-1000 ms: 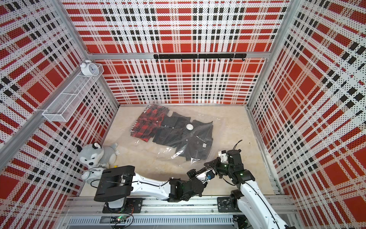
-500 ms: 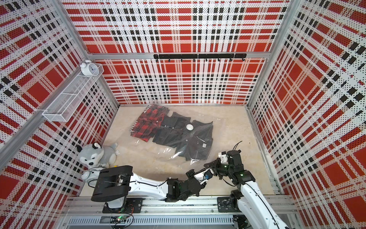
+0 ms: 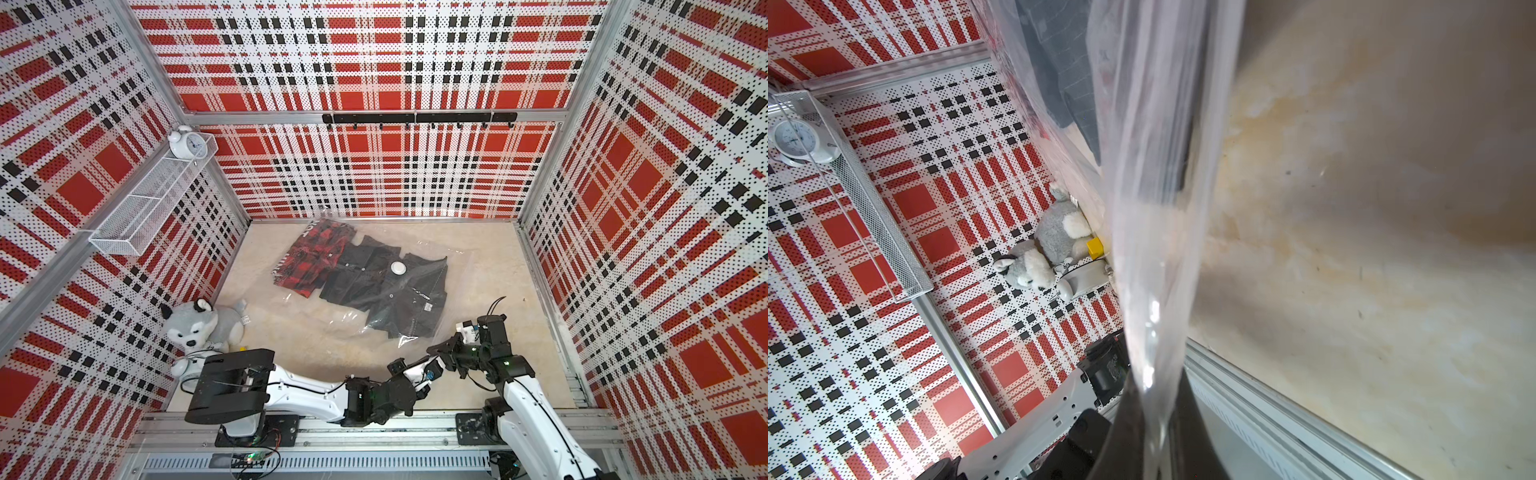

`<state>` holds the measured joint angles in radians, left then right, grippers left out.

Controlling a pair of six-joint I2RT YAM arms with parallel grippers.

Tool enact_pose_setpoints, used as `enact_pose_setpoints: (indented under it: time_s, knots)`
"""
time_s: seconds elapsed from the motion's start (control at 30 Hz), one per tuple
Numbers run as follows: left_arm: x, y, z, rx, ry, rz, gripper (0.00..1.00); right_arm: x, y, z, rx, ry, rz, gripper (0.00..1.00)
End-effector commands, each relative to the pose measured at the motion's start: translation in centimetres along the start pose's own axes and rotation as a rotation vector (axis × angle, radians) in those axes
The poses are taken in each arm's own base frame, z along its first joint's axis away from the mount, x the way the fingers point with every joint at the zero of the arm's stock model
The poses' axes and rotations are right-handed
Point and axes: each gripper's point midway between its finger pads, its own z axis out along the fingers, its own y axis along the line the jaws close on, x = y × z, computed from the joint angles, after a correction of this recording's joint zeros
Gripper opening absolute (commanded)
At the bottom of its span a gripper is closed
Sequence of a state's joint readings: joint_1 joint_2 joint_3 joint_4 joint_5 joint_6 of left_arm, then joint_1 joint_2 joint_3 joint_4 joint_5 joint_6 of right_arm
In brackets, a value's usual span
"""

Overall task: Place the folded shirt into the vacuum bag
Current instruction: Close the vacuum bag at the center of the board.

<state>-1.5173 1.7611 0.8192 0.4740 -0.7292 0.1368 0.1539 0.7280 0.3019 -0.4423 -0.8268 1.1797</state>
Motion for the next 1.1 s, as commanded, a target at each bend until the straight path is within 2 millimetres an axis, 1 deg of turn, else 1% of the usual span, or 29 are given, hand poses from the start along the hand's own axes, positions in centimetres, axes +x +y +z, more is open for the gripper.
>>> enact_pose_setpoints:
  time_s: [0.0,0.47,0.7,0.93,1.07]
  knots:
    - [-0.8,0.9,-1.9,-0.034,-0.024,-0.023,0.0,-5.3,-1.1,-1.5,0.08,-0.27,0.007,0.0]
    - [-1.2,0.9,-2.5,-0.015,-0.05,-0.042,0.0,-7.3,-1.6,-1.3,0.112,-0.321,0.049,0.0]
    - [-0.9,0.9,-2.7,-0.004,-0.052,-0.052,0.0,-8.3,-1.6,-1.8,0.129,-0.356,0.06,0.0]
    - [-1.0,1.1,-3.0,-0.002,-0.063,-0.063,0.0,-8.8,-2.1,-1.9,0.167,-0.363,0.077,0.0]
    - [-1.0,1.2,-3.0,0.004,-0.066,-0.065,0.0,-9.0,-1.7,-2.1,0.172,-0.371,0.073,0.0]
